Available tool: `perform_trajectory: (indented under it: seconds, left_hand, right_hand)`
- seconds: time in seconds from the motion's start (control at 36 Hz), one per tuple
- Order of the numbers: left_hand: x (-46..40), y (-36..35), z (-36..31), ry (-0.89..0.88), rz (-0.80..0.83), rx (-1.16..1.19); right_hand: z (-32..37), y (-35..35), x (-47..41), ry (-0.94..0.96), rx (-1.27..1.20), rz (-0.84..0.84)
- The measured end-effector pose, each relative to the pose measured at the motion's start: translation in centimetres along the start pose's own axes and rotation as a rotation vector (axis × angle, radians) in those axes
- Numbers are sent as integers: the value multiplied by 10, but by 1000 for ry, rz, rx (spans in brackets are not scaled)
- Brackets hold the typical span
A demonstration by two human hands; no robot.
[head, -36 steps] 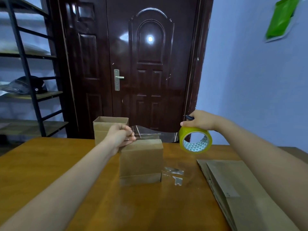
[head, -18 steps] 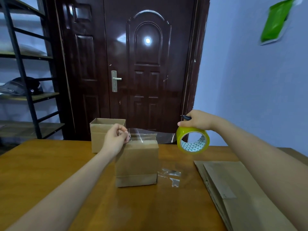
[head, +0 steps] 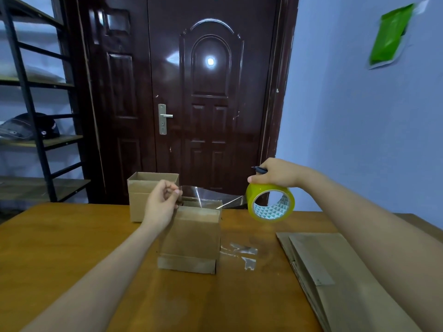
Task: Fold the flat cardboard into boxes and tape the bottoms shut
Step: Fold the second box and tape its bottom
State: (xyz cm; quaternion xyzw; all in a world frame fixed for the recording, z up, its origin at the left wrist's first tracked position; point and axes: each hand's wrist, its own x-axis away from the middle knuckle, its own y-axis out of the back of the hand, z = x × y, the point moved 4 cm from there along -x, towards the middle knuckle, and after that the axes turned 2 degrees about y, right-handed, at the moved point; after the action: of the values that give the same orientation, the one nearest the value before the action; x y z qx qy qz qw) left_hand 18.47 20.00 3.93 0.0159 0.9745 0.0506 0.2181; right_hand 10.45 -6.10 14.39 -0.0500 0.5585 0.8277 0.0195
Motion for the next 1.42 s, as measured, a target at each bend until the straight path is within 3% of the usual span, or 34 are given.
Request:
perform_trajectory:
  seconds: [0.25,0.53,0.69,1.03,1.42]
  left_hand:
    - [0,4,4,70,-22,-172]
    - [-22,7,-9,436,160,60]
    - [-28,11,-3,562,239,185]
    - [-37,16,0,702,326,262]
    - [-36,18,-4,721,379,321]
  right_hand:
    - [8,2,-2,21,-29,1]
    - [8,-7,-2,-16,-3,5]
    - [-1,-18,-2,-56,-63,13]
    - [-6,-46,-2,-81,-144,50]
    - [1,-62,10,-130,-125,8]
